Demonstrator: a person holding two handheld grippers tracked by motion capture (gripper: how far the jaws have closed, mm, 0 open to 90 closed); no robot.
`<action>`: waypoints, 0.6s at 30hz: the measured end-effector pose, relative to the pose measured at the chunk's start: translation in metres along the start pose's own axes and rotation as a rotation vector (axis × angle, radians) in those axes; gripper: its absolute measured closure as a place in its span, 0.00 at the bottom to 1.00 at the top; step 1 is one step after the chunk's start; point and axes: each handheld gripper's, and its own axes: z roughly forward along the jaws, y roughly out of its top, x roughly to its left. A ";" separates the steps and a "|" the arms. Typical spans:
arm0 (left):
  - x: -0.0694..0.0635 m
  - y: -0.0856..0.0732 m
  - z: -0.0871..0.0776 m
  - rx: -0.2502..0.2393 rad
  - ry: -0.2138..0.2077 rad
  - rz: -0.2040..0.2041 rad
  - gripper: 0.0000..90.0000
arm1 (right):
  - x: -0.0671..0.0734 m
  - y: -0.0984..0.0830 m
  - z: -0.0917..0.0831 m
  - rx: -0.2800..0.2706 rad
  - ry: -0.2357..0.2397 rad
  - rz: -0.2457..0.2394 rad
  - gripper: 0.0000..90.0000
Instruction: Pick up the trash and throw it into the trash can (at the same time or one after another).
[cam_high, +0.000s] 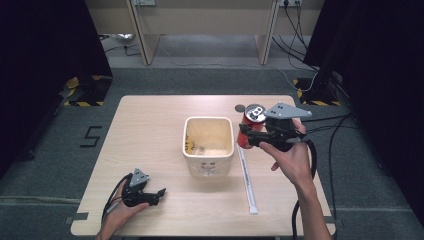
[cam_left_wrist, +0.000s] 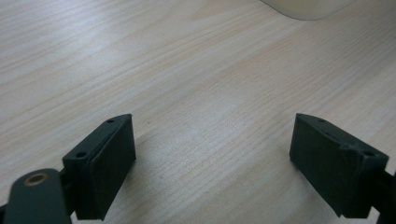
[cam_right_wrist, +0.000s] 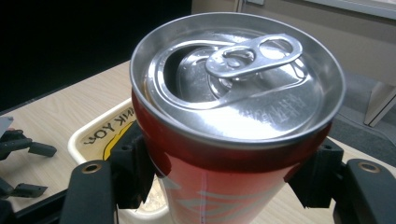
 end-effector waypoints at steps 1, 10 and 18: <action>0.000 0.000 0.000 0.000 0.000 0.000 0.15 | 0.000 0.001 0.001 0.001 -0.002 0.002 0.38; 0.000 0.000 0.000 0.001 0.000 0.000 0.15 | 0.008 0.016 0.014 -0.004 0.017 -0.017 0.38; 0.000 0.000 0.000 0.001 0.000 0.000 0.15 | 0.016 0.025 0.032 -0.002 0.045 -0.023 0.38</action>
